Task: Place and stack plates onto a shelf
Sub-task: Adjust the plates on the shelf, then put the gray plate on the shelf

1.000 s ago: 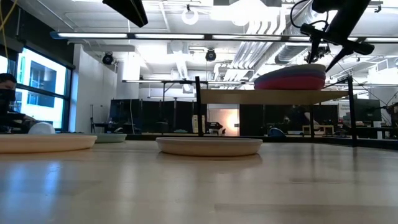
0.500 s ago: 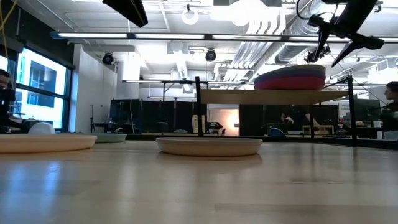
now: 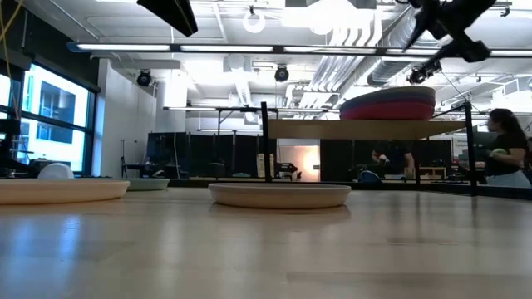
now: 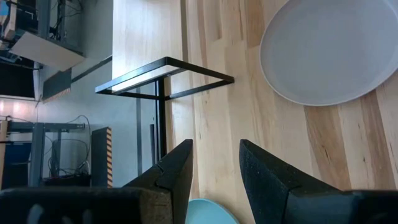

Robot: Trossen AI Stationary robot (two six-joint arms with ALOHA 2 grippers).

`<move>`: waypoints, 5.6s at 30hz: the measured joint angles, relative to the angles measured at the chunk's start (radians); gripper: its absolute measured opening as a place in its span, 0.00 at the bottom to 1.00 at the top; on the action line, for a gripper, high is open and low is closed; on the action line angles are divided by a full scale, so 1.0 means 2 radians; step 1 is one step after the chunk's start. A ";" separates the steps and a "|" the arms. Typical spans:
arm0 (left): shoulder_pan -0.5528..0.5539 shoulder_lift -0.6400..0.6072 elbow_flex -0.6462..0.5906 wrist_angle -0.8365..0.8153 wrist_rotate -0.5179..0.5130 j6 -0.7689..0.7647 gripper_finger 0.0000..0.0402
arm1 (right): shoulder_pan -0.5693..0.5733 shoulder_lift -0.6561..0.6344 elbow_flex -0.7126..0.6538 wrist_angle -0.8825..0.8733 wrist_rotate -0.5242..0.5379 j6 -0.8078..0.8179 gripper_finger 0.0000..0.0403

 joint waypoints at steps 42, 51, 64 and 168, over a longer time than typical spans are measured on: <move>0.000 0.000 0.000 0.000 0.000 0.142 0.30 | 0.289 0.183 0.000 0.159 0.209 0.138 0.52; 0.000 0.000 0.000 0.000 0.000 0.149 0.30 | 0.299 0.197 0.000 0.159 0.255 0.167 0.52; 0.000 0.000 0.000 0.000 0.000 0.149 0.30 | 0.299 0.196 0.000 0.110 0.297 0.192 0.52; -0.002 0.002 0.000 -0.110 0.156 -0.202 0.30 | 0.501 0.499 0.000 0.225 0.239 0.369 0.51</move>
